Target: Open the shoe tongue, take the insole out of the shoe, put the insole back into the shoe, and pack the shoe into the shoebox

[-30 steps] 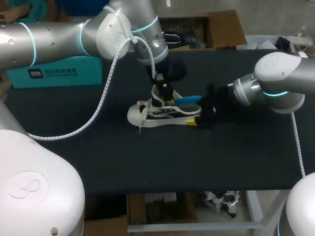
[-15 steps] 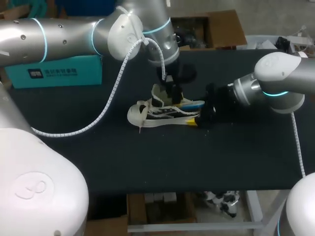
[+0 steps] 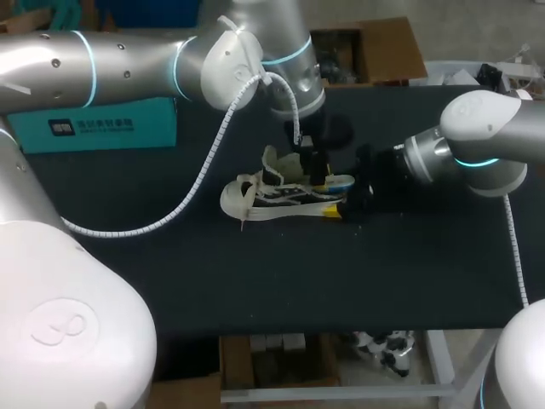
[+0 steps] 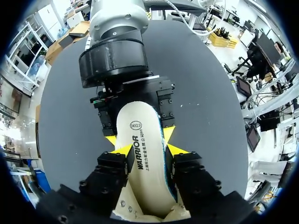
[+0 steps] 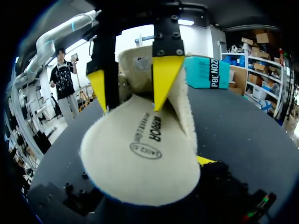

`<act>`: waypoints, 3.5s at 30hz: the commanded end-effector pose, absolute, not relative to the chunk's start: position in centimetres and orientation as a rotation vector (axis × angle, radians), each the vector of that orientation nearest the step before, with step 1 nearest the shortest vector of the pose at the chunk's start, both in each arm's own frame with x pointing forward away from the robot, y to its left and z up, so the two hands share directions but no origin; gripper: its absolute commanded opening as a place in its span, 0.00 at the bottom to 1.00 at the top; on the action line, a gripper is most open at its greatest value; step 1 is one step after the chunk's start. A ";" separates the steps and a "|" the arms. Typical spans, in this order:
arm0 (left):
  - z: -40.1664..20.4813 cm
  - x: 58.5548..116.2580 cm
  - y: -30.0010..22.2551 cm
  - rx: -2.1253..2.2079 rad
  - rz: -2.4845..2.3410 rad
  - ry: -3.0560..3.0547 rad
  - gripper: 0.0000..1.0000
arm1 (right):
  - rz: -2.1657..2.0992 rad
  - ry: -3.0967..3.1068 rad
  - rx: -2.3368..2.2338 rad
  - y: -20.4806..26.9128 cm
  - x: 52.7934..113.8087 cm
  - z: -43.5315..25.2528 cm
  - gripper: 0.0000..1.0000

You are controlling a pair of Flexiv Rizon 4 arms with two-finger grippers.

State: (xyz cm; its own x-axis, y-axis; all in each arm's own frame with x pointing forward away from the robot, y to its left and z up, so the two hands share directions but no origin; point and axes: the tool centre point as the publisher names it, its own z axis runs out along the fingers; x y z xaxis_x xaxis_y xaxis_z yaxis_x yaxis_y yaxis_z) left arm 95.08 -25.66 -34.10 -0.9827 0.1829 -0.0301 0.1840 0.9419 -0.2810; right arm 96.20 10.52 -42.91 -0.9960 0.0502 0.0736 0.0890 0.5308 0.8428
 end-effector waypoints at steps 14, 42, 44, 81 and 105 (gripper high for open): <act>-36.0 95.4 -27.5 0.206 -0.388 3.031 0.48 | -1.498 -2.709 -0.121 10.6 96.2 -43.4 0.00; -34.7 96.4 -26.5 0.043 -0.379 2.924 0.39 | -1.498 -2.709 -0.121 10.6 96.2 -43.4 0.00; -34.4 96.5 -26.4 0.034 -0.389 2.916 0.39 | -1.498 -2.709 -0.121 10.6 96.2 -43.4 0.00; -30.3 97.0 -24.7 0.026 -0.684 2.927 0.00 | -1.498 -2.709 -0.121 10.6 96.2 -43.4 0.00; -18.3 93.2 -28.2 0.719 -1.407 2.756 0.00 | -1.282 -2.817 -0.207 6.8 94.2 -40.3 1.00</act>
State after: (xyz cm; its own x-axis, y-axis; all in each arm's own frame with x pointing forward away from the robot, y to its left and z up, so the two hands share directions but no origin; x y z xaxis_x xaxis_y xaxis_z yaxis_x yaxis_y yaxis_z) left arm 92.99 -28.59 -18.84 -0.9010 0.4010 -0.1657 0.3782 0.5384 -0.7530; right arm 95.49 7.69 -42.01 -0.9914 0.0803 0.1033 0.1309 0.6188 0.7746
